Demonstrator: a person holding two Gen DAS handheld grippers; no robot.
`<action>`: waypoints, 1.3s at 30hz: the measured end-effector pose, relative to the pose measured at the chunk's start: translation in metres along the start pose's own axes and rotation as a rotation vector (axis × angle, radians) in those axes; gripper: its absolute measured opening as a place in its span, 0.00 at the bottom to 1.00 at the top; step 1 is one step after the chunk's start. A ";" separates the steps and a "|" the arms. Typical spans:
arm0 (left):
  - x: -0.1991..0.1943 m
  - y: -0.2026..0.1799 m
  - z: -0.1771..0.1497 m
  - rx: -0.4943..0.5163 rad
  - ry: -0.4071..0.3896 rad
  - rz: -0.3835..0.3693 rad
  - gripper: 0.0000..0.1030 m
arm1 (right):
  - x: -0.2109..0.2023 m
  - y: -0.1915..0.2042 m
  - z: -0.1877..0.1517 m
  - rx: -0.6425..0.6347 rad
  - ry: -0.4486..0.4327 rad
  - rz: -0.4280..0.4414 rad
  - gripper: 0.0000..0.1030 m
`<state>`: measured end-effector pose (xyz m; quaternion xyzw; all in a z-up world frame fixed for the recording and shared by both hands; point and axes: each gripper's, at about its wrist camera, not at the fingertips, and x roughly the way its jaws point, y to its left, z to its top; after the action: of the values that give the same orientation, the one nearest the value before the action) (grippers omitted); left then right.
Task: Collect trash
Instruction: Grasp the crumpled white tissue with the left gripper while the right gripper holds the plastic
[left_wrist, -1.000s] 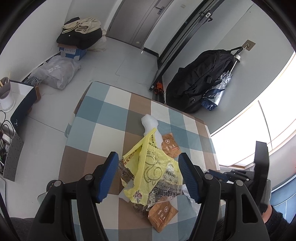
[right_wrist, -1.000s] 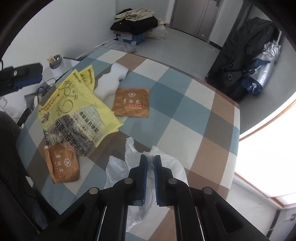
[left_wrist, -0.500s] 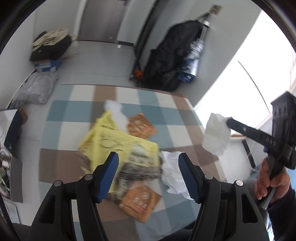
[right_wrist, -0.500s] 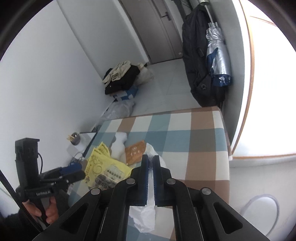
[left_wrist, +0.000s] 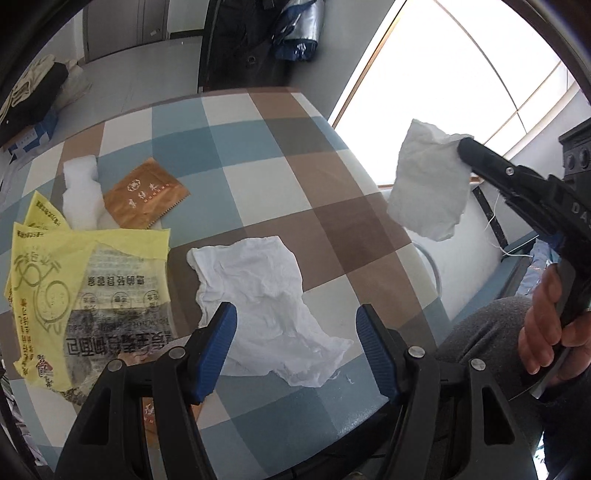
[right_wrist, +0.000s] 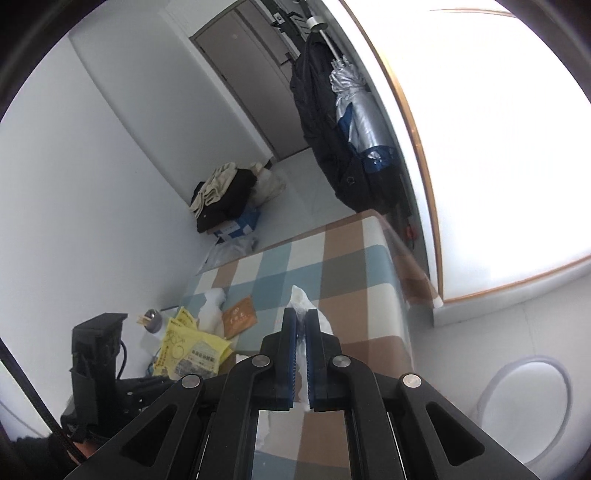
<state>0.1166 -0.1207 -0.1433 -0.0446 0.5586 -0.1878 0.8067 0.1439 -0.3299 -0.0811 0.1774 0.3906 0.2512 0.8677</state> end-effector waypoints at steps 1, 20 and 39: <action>0.006 -0.002 0.001 0.017 0.019 0.025 0.62 | -0.002 -0.003 -0.001 0.001 -0.006 -0.008 0.04; 0.025 -0.017 0.005 0.169 0.051 0.178 0.13 | -0.013 -0.036 0.001 0.117 -0.015 0.063 0.04; -0.050 -0.003 -0.003 0.055 -0.182 0.176 0.02 | -0.019 0.005 -0.010 0.001 -0.010 0.070 0.04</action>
<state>0.0983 -0.1053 -0.0994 0.0101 0.4794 -0.1269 0.8683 0.1240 -0.3356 -0.0742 0.1925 0.3801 0.2803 0.8602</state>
